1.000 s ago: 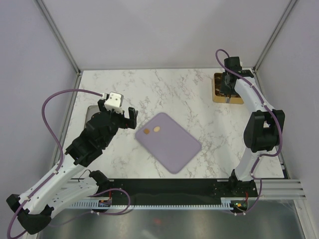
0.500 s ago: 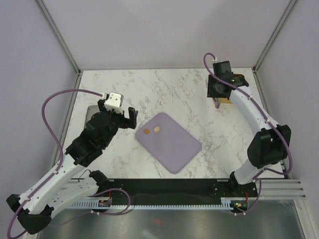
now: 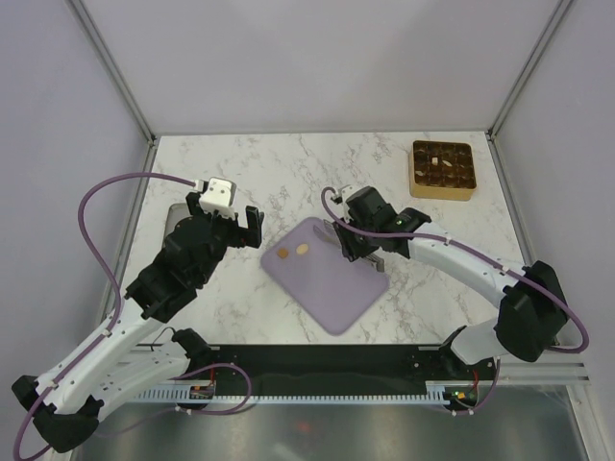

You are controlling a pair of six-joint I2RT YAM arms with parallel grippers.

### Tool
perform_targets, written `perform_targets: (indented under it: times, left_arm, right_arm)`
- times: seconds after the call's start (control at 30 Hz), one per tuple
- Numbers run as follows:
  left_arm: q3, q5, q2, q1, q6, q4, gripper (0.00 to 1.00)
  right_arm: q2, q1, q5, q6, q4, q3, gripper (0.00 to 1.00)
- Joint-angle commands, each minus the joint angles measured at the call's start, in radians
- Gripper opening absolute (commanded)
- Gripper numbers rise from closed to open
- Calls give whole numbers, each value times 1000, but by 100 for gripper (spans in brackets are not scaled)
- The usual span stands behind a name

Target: Pack the chocolate

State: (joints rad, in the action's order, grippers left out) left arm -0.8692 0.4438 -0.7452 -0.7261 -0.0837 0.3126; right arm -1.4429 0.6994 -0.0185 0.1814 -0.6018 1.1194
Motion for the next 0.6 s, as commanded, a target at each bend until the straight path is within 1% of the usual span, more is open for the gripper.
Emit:
perform_targets:
  times: [0.0,0.13,0.2,0.47,0.57]
  left_arm:
    - [6,29,9,-4,47,-44,97]
    - [4,30,4,-4,47,-44,98]
    - [6,32,4,-4,47,-43,97]
    - [6,33,3,-4,48,-44,98]
    - [6,32,3,-4,48,-46,98]
  right_arm:
    - [19,57,17,-39,71,-33,50]
    - [0,158,-12,-74,83,-46,52]
    - [-10,182,-17,-85,86,-44,53]
    - [-83,192,-81,-102,92,-36,53]
    - [-103,193,-83,-105,97,-27,53]
